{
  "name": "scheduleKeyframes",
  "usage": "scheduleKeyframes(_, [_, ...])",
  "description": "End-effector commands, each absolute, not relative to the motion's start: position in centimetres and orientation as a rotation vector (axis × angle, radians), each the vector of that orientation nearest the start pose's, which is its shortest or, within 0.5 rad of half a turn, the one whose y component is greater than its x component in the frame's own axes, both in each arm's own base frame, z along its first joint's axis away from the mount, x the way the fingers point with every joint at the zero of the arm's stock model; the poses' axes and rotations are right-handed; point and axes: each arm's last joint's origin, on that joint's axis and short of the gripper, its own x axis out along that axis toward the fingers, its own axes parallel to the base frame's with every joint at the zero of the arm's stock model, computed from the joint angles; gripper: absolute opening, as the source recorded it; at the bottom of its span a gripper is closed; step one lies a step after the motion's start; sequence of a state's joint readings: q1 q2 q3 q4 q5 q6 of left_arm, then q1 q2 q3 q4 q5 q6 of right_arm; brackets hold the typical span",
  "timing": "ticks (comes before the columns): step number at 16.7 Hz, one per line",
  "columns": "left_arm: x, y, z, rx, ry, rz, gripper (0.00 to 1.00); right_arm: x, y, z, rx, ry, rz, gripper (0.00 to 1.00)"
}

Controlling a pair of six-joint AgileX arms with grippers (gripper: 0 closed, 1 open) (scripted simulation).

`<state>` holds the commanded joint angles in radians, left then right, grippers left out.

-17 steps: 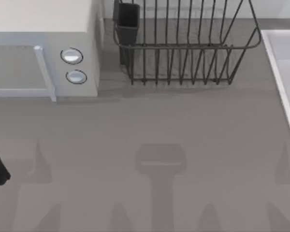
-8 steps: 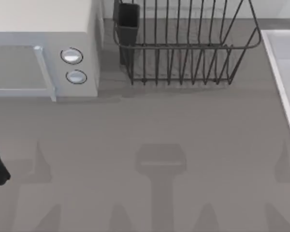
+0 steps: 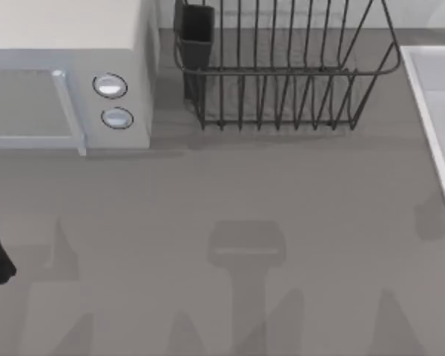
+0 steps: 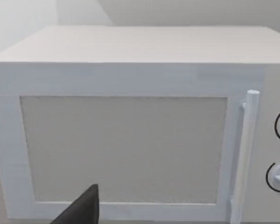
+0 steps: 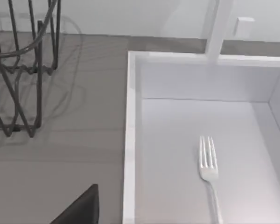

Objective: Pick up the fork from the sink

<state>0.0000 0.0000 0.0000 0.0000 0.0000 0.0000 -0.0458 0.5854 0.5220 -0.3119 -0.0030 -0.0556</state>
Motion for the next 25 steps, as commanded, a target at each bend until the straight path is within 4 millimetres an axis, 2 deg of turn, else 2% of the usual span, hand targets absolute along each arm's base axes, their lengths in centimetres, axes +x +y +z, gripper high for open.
scheduleKeyframes(2, [10.6, -0.1, 16.0, 0.0, 0.0, 0.0, 1.0, 17.3, -1.0, 27.7, -0.058, 0.496, -0.038, 1.0])
scheduleKeyframes(5, [10.6, -0.1, 16.0, 0.0, 0.0, 0.0, 1.0, 22.6, -1.9, 30.0, -0.067, 0.69, -0.045, 1.0])
scheduleKeyframes(7, [10.6, -0.1, 16.0, 0.0, 0.0, 0.0, 1.0, 26.8, -2.7, 30.6, -0.069, 0.822, -0.047, 1.0])
scheduleKeyframes(9, [10.6, -0.1, 16.0, 0.0, 0.0, 0.0, 1.0, 31.1, -3.6, 30.2, -0.066, 0.954, -0.046, 1.0])
scheduleKeyframes(13, [10.6, -0.1, 16.0, 0.0, 0.0, 0.0, 1.0, 38.9, -6.0, 26.8, -0.049, 1.202, -0.038, 1.0])
scheduleKeyframes(17, [10.6, -0.1, 16.0, 0.0, 0.0, 0.0, 1.0, 44.2, -8.2, 21.6, -0.023, 1.403, -0.025, 1.0])
scheduleKeyframes(21, [10.6, -0.1, 16.0, 0.0, 0.0, 0.0, 1.0, 46.8, -9.8, 17.3, 0.0, 1.533, -0.012, 1.0])
scheduleKeyframes(23, [10.6, -0.1, 16.0, 0.0, 0.0, 0.0, 1.0, 47.3, -10.2, 16.2, 0.006, 1.564, -0.009, 1.0])
scheduleKeyframes(25, [10.6, -0.1, 16.0, 0.0, 0.0, 0.0, 1.0, 47.4, -10.3, 15.9, 0.008, 1.571, -0.008, 1.0])
